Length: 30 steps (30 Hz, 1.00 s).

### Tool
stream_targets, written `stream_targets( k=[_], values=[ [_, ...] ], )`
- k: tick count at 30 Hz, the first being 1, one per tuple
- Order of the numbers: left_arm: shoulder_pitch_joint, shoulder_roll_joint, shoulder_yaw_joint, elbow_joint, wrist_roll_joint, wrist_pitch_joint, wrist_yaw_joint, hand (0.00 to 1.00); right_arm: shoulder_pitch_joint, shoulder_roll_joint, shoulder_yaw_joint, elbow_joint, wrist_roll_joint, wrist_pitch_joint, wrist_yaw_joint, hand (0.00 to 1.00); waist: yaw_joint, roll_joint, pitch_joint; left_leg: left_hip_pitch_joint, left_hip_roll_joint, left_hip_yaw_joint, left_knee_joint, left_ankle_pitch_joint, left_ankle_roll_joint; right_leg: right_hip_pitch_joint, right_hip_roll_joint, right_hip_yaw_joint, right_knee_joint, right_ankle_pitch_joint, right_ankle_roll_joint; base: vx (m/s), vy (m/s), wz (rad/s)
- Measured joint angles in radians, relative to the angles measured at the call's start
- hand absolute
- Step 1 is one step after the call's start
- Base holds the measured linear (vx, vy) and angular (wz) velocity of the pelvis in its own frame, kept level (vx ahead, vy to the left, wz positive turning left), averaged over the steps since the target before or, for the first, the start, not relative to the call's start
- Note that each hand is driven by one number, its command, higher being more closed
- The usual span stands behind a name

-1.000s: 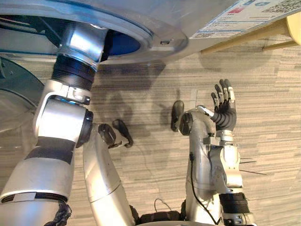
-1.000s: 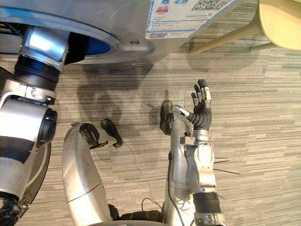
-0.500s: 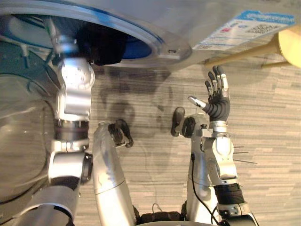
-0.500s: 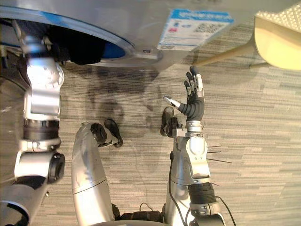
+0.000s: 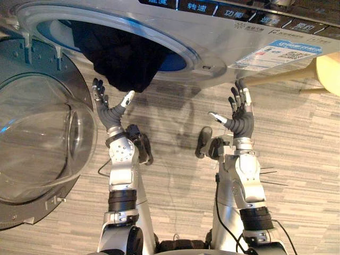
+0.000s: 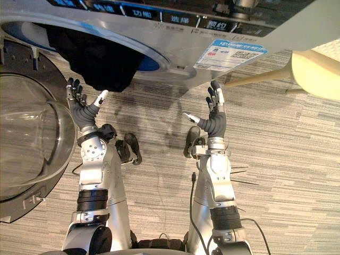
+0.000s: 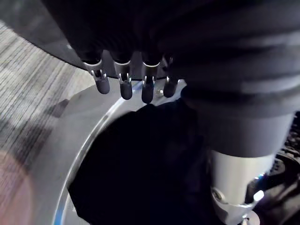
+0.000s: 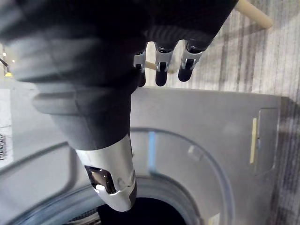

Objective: Pick up the laundry basket with both hands and put the clothes into the washing machine.

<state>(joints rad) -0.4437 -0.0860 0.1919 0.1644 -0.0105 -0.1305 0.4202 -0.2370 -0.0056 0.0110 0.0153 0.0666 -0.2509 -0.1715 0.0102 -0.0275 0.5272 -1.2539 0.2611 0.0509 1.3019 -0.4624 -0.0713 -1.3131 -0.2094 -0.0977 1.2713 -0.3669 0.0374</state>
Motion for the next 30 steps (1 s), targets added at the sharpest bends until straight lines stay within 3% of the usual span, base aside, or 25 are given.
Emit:
stream_targets(
  k=[7, 12, 13, 22, 30],
  values=[
    [-0.146, 0.002, -0.001, 0.207, -0.193, -0.022, 0.000, 0.00, -0.012, 0.000, 0.011, 0.047, 0.002, 0.020, -0.004, 0.00, -0.003, -0.003, -0.024, -0.008, 0.001, -0.005, 0.003, 0.000, 0.000, -0.002, 0.000, -0.004, -0.001, 0.001, -0.002, -0.03, -0.017, 0.00],
    [-0.307, 0.081, -0.002, 0.332, -0.288, -0.027, -0.005, 0.00, -0.044, 0.005, 0.030, 0.053, 0.025, 0.021, -0.003, 0.00, -0.030, -0.003, -0.024, -0.035, 0.008, 0.000, 0.015, 0.000, 0.000, -0.031, 0.005, 0.000, 0.000, 0.008, -0.013, -0.04, -0.015, -0.06],
    [-0.348, 0.104, -0.001, 0.362, -0.301, -0.027, -0.005, 1.00, -0.051, 0.004, 0.027, 0.053, 0.041, 0.021, -0.003, 0.00, -0.033, -0.003, -0.025, -0.042, 0.014, 0.003, 0.018, 0.000, 0.000, -0.040, 0.010, 0.001, 0.000, 0.012, -0.019, -0.03, -0.015, -0.14],
    [-0.444, 0.264, 0.042, 0.443, -0.392, -0.026, -0.012, 1.00, -0.079, -0.004, -0.001, 0.029, 0.096, 0.013, 0.000, 0.00, -0.053, -0.009, -0.028, -0.094, 0.037, 0.006, 0.021, 0.010, 0.003, -0.094, 0.033, 0.001, -0.013, 0.037, -0.026, -0.04, -0.020, -0.08],
    [-0.544, 0.309, 0.002, 0.325, -0.415, -0.076, -0.047, 1.00, -0.076, -0.003, -0.005, -0.018, 0.111, -0.011, 0.002, 0.00, -0.067, -0.009, -0.028, -0.098, 0.037, 0.006, 0.024, 0.010, 0.003, -0.099, 0.033, 0.002, -0.011, 0.039, -0.026, 0.00, 0.001, 0.00]
  ],
)
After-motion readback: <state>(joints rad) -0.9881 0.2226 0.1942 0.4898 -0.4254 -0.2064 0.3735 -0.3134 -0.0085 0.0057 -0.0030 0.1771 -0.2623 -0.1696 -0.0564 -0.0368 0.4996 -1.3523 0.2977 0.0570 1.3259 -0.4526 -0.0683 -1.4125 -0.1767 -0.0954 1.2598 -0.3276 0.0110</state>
